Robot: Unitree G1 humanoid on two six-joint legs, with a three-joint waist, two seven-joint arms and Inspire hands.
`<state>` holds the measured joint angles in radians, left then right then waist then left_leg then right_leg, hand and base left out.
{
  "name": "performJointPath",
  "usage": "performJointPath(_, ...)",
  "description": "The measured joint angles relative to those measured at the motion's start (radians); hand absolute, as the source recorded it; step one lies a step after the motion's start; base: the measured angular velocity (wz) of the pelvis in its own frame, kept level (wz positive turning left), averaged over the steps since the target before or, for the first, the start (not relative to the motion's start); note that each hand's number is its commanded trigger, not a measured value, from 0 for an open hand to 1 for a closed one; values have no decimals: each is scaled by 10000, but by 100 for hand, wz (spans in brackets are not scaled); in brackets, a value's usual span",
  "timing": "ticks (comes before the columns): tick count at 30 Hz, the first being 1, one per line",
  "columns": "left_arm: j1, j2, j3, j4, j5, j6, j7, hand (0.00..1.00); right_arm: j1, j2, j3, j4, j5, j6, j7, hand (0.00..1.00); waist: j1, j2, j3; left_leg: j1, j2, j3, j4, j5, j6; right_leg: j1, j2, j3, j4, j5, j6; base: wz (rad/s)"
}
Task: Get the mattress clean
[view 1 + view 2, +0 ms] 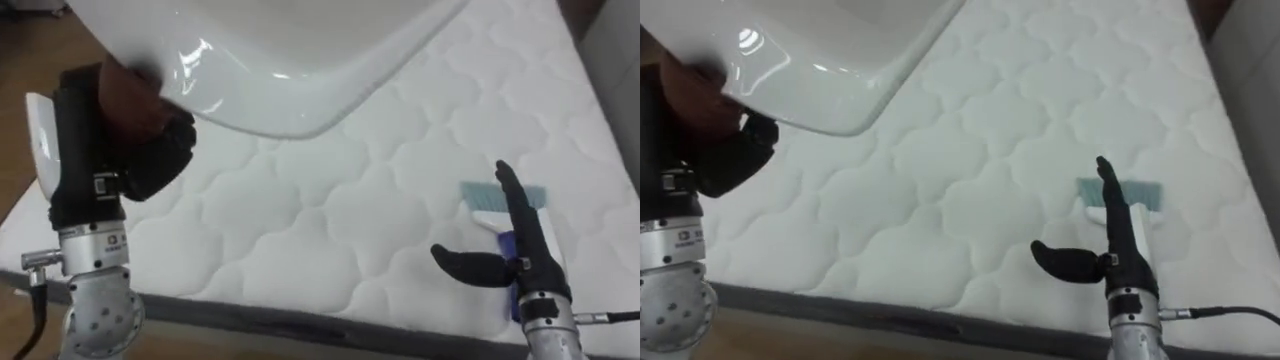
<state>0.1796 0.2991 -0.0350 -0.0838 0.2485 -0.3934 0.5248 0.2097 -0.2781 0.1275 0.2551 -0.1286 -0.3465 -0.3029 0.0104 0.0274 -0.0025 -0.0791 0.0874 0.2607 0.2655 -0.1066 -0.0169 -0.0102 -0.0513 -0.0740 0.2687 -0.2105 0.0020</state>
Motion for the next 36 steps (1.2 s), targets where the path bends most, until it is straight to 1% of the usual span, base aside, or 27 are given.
performJointPath(2,130,-2,-14,38,-4,-3,-145,100,0,3,2,-54,13,3,76,0,13,12,-7,245,-5,-189,-149,-71,-119,24,118,379,-33,27,-47,-67)
performJointPath(3,134,-2,-23,156,-4,-2,-261,100,0,4,6,-53,5,52,188,0,-2,14,-8,387,11,-193,-237,-111,-180,65,169,529,-84,41,-71,-56)
performJointPath(5,131,-5,-71,411,-12,-1,-445,100,-1,18,27,-46,11,191,253,0,-6,10,0,580,7,-191,-382,-151,-240,83,222,752,-115,43,-82,-41)
performJointPath(7,131,-50,-138,797,-7,8,-637,100,-4,76,26,102,9,220,265,0,-93,-9,17,721,-10,-186,-477,-198,-282,149,230,821,-124,21,-93,-25)
performJointPath(8,158,-122,-201,1038,-7,22,-725,100,-5,79,15,150,11,285,265,0,-79,-9,36,778,-29,-189,-528,-238,-294,133,248,951,-111,-9,-85,-17)
performJointPath(9,196,-150,-291,1192,-45,67,-827,76,-4,80,3,149,85,380,261,0,-96,-23,78,774,-50,-188,-525,-281,-291,96,232,985,-80,-45,-71,-14)
performJointPath(10,202,-155,-329,1248,-52,92,-889,0,-4,78,0,149,87,431,251,0,-105,-38,97,761,-69,-191,-521,-301,-280,73,212,997,-49,-74,-59,0)
performJointPath(11,194,-168,-390,1271,-52,178,-1045,0,-10,82,-12,149,67,483,253,0,-125,-86,137,695,-125,-223,-446,-375,-245,-37,150,997,151,-191,-30,0)
performJointPath(12,193,-174,-477,1357,-52,174,-1127,0,-15,100,-10,149,44,550,261,0,-104,-126,169,674,-201,-254,-320,-499,-213,-147,71,995,484,-341,-1,0)
performJointPath(13,187,-200,-484,1455,-51,169,-1215,0,-20,109,-10,155,12,577,263,0,-91,-132,173,674,-235,-228,-240,-587,-200,-193,25,999,642,-426,19,-3)
performJointPath(14,180,-214,-484,1721,-55,171,-1310,0,-55,135,-10,217,-146,584,259,0,-90,-127,172,683,-314,-219,-46,-771,-155,-273,-77,990,969,-592,67,-6)
performJointPath(15,139,-218,-492,2096,-185,172,-1418,0,-99,152,12,399,-291,584,231,0,-93,-129,176,728,-382,-218,89,-948,-104,-295,-164,964,1214,-708,164,-9)
performJointPath(16,113,-236,-496,2343,-259,176,-1449,0,-110,164,34,524,-324,610,227,0,-95,-134,179,775,-430,-214,76,-1005,-79,-313,-200,966,1351,-738,199,-18)
performJointPath(17,111,-315,-486,2725,-511,255,-1477,0,-105,208,48,638,-387,787,232,0,-17,-113,163,835,-492,-226,84,-1080,-11,-332,-255,902,1535,-749,225,-18)
performJointPath(18,114,-355,-465,3158,-680,282,-1479,0,-101,300,50,727,-431,943,232,0,-17,-147,185,878,-546,-210,72,-1115,37,-325,-306,873,1571,-739,241,-14)
performJointPath(19,103,-357,-478,3386,-852,286,-1482,0,-102,343,53,770,-441,990,232,0,-34,-183,207,903,-574,-214,65,-1126,57,-322,-330,874,1563,-733,254,-3)
performJointPath(20,77,-429,-472,3949,-1167,303,-1477,0,-108,401,65,968,-471,994,242,0,-33,-251,207,913,-601,-226,57,-1152,99,-287,-355,877,1419,-700,310,-3)
performJointPath(21,76,-481,-473,4442,-1312,441,-1480,0,-130,411,64,1285,-576,992,301,0,-44,-328,184,901,-620,-225,27,-1170,128,-229,-363,872,1195,-638,405,-4)
performJointPath(22,79,-487,-473,4670,-1321,514,-1481,0,-129,410,57,1467,-635,1001,340,0,-30,-369,168,888,-623,-231,13,-1180,143,-169,-364,862,1040,-604,445,0)
performJointPath(24,98,-487,-467,5643,-1413,826,-1493,0,-107,437,45,2241,-765,1102,394,0,-37,-440,146,906,-632,-313,-80,-1194,167,161,-372,671,378,-401,531,8)
performJointPath(27,96,-500,-450,6720,-1947,1070,-1476,0,-63,450,2,3059,-715,1271,445,0,-38,-449,136,904,-631,-396,-174,-1196,172,438,-354,526,-269,-188,544,4)
performJointPath(28,93,-506,-450,6921,-2077,1080,-1470,0,-40,451,-12,3202,-706,1275,445,0,-33,-438,125,906,-630,-424,-203,-1195,172,480,-343,501,-362,-151,540,4)
performJointPath(29,94,-537,-437,7273,-2451,1090,-1443,0,-31,451,-21,3488,-663,1296,445,0,4,-418,91,923,-627,-451,-270,-1191,173,525,-331,454,-506,-96,525,3)
performJointPath(32,90,-741,72,8238,-3387,1118,-1316,0,-19,460,-196,4306,-686,1301,446,0,18,-366,65,1211,-633,-457,-439,-1184,161,809,-314,449,-689,-70,521,-4)
performJointPath(33,113,-829,441,8570,-3644,1167,-1150,0,61,463,-357,4587,-678,1327,439,0,156,-348,36,1380,-634,-391,-584,-1172,142,869,-303,455,-703,-70,521,-15)
performJointPath(34,124,-864,635,8653,-3776,1223,-1040,0,110,463,-435,4677,-656,1355,431,0,214,-346,39,1466,-633,-382,-636,-1170,139,931,-298,446,-736,-70,521,-14)
performJointPath(36,149,-880,1220,8986,-4113,1331,-583,0,243,471,-619,4900,-524,1559,417,0,265,-379,41,1662,-639,-372,-750,-1169,135,1128,-294,442,-872,-66,518,-5)
